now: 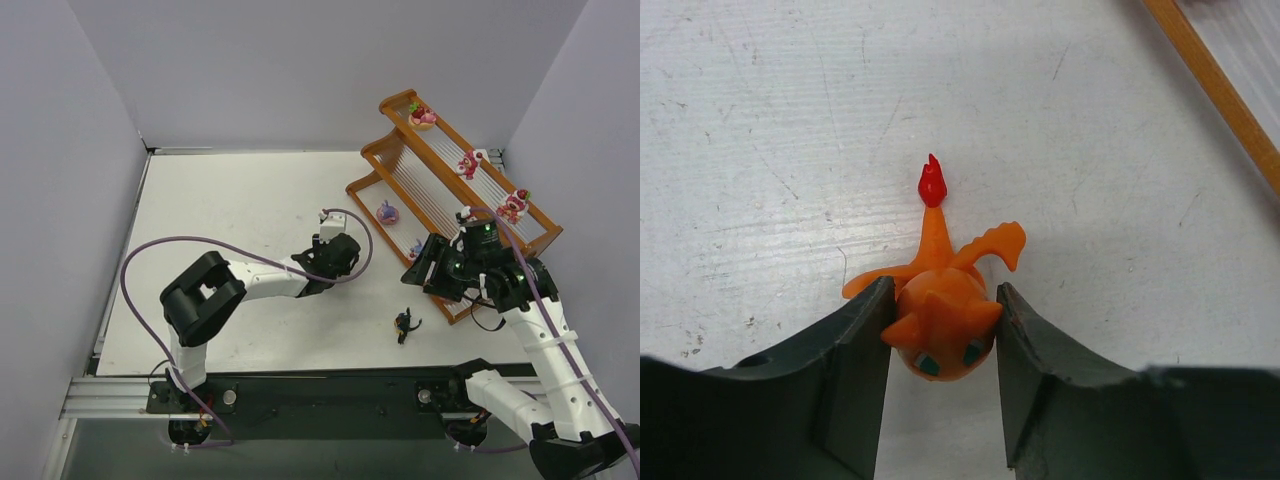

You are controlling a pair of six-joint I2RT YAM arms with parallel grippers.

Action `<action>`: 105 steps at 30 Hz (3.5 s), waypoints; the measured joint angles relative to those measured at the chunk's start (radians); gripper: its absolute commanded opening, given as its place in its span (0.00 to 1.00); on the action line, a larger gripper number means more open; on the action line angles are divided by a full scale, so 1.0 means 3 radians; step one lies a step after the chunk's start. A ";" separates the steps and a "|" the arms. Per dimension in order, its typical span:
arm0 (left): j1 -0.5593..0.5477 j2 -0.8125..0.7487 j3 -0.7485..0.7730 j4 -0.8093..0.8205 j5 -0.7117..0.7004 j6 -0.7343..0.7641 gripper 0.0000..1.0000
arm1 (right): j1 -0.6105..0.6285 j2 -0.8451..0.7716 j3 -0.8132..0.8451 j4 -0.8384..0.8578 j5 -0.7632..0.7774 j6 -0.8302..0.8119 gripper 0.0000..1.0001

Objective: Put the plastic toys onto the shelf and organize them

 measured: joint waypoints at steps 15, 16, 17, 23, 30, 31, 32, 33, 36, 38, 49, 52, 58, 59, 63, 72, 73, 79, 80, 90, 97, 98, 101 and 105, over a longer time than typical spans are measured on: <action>0.0233 0.0034 0.0189 -0.0008 0.0472 0.0631 0.00 | -0.0221 0.0017 0.0175 -0.0031 -0.0057 -0.0086 0.56; 0.0270 0.0023 0.0202 -0.0011 0.0558 0.0702 0.00 | -0.0235 0.0015 0.0195 -0.0034 -0.0062 -0.0090 0.56; 0.0318 0.0008 0.0221 -0.0015 0.0680 0.0792 0.00 | -0.0256 0.0017 0.0224 -0.0042 -0.0065 -0.0097 0.56; 0.0585 -0.0093 0.0567 -0.0093 0.1462 0.1308 0.00 | -0.0333 0.0019 0.0440 -0.0074 -0.0078 -0.0170 0.56; 0.0591 -0.0094 0.1319 -0.0259 0.2043 0.1729 0.00 | -0.0388 0.0098 0.0699 -0.0088 -0.0085 -0.0272 0.56; 0.0586 -0.0094 0.1424 -0.0291 0.2101 0.1781 0.00 | -0.0398 0.0104 0.0722 -0.0089 -0.0092 -0.0285 0.56; 0.0582 -0.0093 0.1530 -0.0323 0.2155 0.1822 0.00 | -0.0406 0.0109 0.0745 -0.0093 -0.0092 -0.0299 0.56; 0.0582 -0.0089 0.1630 -0.0364 0.2207 0.1864 0.00 | -0.0421 0.0112 0.0763 -0.0097 -0.0092 -0.0314 0.56; 0.0587 -0.0028 0.1989 -0.0515 0.2335 0.1940 0.00 | -0.0456 0.0117 0.0825 -0.0116 -0.0092 -0.0348 0.56; 0.0589 0.0104 0.2361 -0.0621 0.2425 0.1987 0.00 | -0.0472 0.0118 0.0871 -0.0128 -0.0090 -0.0355 0.56; 0.0591 0.1094 0.3933 -0.1414 0.2693 0.2118 0.00 | -0.0491 0.0113 0.1104 -0.0272 0.0001 -0.0337 0.56; 0.0593 0.1272 0.4119 -0.1637 0.2733 0.2131 0.00 | -0.0492 0.0108 0.1198 -0.0331 0.0025 -0.0338 0.56; 0.0591 0.1356 0.4161 -0.1835 0.2776 0.2129 0.00 | -0.0505 0.0028 0.1251 -0.0454 0.0107 -0.0359 0.57; 0.0589 0.1356 0.4161 -0.1837 0.2794 0.2130 0.00 | -0.0509 0.0024 0.1261 -0.0479 0.0132 -0.0361 0.57; 0.0568 0.1356 0.4182 -0.1829 0.2823 0.2136 0.00 | -0.0509 -0.0019 0.1282 -0.0559 0.0238 -0.0389 0.57; 0.0495 0.1427 0.4275 -0.1606 0.2986 0.2143 0.00 | -0.0509 -0.0112 0.1282 -0.0673 0.0356 -0.0399 0.57; 0.0487 0.1445 0.4283 -0.1577 0.2997 0.2143 0.00 | -0.0509 -0.0118 0.1282 -0.0685 0.0374 -0.0399 0.57; 0.0437 0.1615 0.4363 -0.1445 0.3045 0.2131 0.00 | -0.0509 -0.0155 0.1289 -0.0762 0.0436 -0.0397 0.57; 0.0432 0.1635 0.4365 -0.1418 0.3047 0.2129 0.00 | -0.0509 -0.0159 0.1293 -0.0768 0.0439 -0.0397 0.57; 0.0383 0.1785 0.4388 -0.1255 0.2979 0.2117 0.00 | -0.0509 -0.0351 0.1303 -0.0841 0.0496 -0.0342 0.57; 0.0364 0.1804 0.4401 -0.1207 0.2815 0.2131 0.00 | -0.0509 -0.0482 0.1277 -0.0874 0.0540 -0.0281 0.57; 0.0364 0.1804 0.4403 -0.1207 0.2797 0.2132 0.00 | -0.0509 -0.0486 0.1272 -0.0877 0.0551 -0.0270 0.57; 0.0364 0.1804 0.4405 -0.1207 0.2753 0.2136 0.00 | -0.0509 -0.0488 0.1263 -0.0889 0.0563 -0.0251 0.57; 0.0364 0.1804 0.4405 -0.1209 0.2726 0.2145 0.00 | -0.0509 -0.0491 0.1251 -0.0909 0.0577 -0.0242 0.57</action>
